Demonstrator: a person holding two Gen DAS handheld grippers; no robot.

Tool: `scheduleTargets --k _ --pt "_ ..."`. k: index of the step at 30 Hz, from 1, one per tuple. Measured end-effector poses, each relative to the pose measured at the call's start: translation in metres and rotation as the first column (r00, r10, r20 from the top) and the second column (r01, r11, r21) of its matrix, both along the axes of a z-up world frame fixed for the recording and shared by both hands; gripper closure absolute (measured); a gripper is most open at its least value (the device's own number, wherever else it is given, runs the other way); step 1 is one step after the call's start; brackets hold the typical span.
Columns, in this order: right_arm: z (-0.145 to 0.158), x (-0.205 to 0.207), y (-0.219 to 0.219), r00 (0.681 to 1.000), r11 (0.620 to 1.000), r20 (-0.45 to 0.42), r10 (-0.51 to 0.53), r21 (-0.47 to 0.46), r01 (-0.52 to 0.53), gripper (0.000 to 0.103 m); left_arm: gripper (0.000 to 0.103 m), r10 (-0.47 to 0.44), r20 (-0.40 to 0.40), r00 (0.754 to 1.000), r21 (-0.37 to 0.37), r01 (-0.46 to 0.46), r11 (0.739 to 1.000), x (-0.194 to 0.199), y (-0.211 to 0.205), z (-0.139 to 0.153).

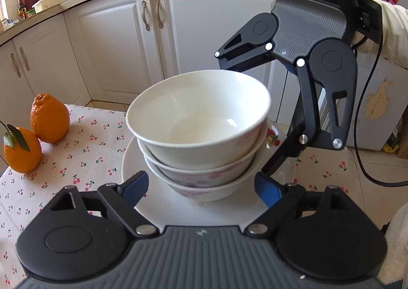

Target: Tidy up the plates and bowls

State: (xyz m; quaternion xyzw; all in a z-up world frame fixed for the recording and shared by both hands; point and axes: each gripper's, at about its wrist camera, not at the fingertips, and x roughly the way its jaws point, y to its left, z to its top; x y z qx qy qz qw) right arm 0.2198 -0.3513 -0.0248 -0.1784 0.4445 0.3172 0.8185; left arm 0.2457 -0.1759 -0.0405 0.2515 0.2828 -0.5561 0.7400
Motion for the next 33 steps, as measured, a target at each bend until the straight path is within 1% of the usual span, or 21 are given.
scheduleTargets --k 1,3,6,7,10,12,13,14,16,18,19,20,22,23,24,25,26,27,29,31,33 --pt "0.001 -0.003 0.0 1.0 1.0 0.007 -0.006 0.002 0.006 0.007 0.007 0.009 -0.003 1.0 -0.007 -0.009 1.0 -0.002 0.003 0.002" --pt "0.004 -0.009 0.001 0.999 1.0 0.017 -0.028 -0.002 0.028 0.005 0.006 0.037 0.011 0.999 -0.027 -0.036 0.999 -0.009 0.011 0.007" --pt "0.012 -0.024 0.004 0.997 0.998 0.041 -0.066 -0.001 0.066 0.0 0.003 0.103 0.056 0.993 -0.054 -0.1 0.994 -0.025 0.023 0.016" --pt "0.015 -0.03 0.005 0.995 0.996 0.047 -0.085 0.002 0.085 0.0 0.002 0.129 0.081 0.988 -0.067 -0.124 0.99 -0.032 0.027 0.019" --pt "0.023 -0.049 0.012 0.984 0.986 0.065 -0.165 -0.003 0.165 0.0 0.001 0.223 0.155 0.962 -0.11 -0.208 0.972 -0.056 0.039 0.027" --pt "0.029 -0.064 0.018 0.962 0.966 0.101 -0.254 -0.016 0.257 0.0 0.001 0.296 0.199 0.934 -0.149 -0.27 0.951 -0.074 0.046 0.033" --pt "0.031 -0.071 0.021 0.946 0.951 0.116 -0.304 -0.019 0.308 0.0 0.0 0.34 0.215 0.916 -0.175 -0.306 0.936 -0.084 0.049 0.035" --pt "0.034 -0.078 0.024 0.922 0.929 0.128 -0.365 -0.014 0.37 0.0 0.0 0.385 0.215 0.898 -0.195 -0.346 0.918 -0.093 0.052 0.038" --pt "0.039 -0.093 0.026 0.866 0.875 0.133 -0.483 0.035 0.483 0.0 0.0 0.478 0.17 0.861 -0.224 -0.439 0.87 -0.106 0.057 0.042" --pt "0.042 -0.111 0.025 0.781 0.789 0.112 -0.614 0.116 0.603 0.0 0.0 0.563 0.103 0.82 -0.225 -0.532 0.816 -0.112 0.061 0.045" --pt "0.043 -0.119 0.027 0.734 0.742 0.116 -0.669 0.148 0.654 0.0 0.0 0.622 0.075 0.78 -0.22 -0.595 0.773 -0.114 0.065 0.047" --pt "0.044 -0.128 0.029 0.689 0.7 0.125 -0.714 0.168 0.694 0.0 0.0 0.666 0.06 0.744 -0.212 -0.642 0.737 -0.116 0.066 0.048" --pt "0.046 -0.14 0.04 0.612 0.634 0.167 -0.773 0.164 0.756 0.0 0.001 0.756 0.035 0.654 -0.18 -0.74 0.648 -0.117 0.071 0.05" --pt "0.048 -0.145 0.046 0.589 0.617 0.19 -0.785 0.159 0.771 0.0 0.001 0.792 0.019 0.61 -0.167 -0.779 0.604 -0.12 0.075 0.051" --pt "0.05 -0.152 0.051 0.573 0.607 0.213 -0.791 0.159 0.779 0.0 0.001 0.807 0.005 0.59 -0.164 -0.796 0.583 -0.123 0.08 0.053" --pt "0.053 -0.157 0.056 0.562 0.601 0.23 -0.794 0.163 0.783 0.0 0.001 0.808 -0.01 0.59 -0.167 -0.797 0.58 -0.127 0.085 0.055" --pt "0.056 -0.163 0.06 0.55 0.594 0.243 -0.799 0.171 0.786 0.0 0.001 0.804 -0.018 0.595 -0.17 -0.794 0.584 -0.13 0.088 0.058" --pt "0.059 -0.168 0.064 0.545 0.592 0.25 -0.8 0.179 0.786 0.0 0.001 0.801 -0.017 0.598 -0.176 -0.79 0.587 -0.135 0.091 0.06" --pt "0.064 -0.175 0.071 0.548 0.6 0.265 -0.794 0.189 0.777 0.0 0.001 0.807 0.004 0.59 -0.184 -0.793 0.581 -0.146 0.093 0.067" --pt "0.07 -0.181 0.077 0.545 0.605 0.287 -0.788 0.195 0.772 0.0 0.001 0.809 0.022 0.588 -0.205 -0.789 0.579 -0.155 0.096 0.073" --pt "0.075 -0.187 0.081 0.544 0.608 0.294 -0.786 0.211 0.765 0.0 0.001 0.817 0.034 0.576 -0.216 -0.794 0.569 -0.161 0.099 0.077"
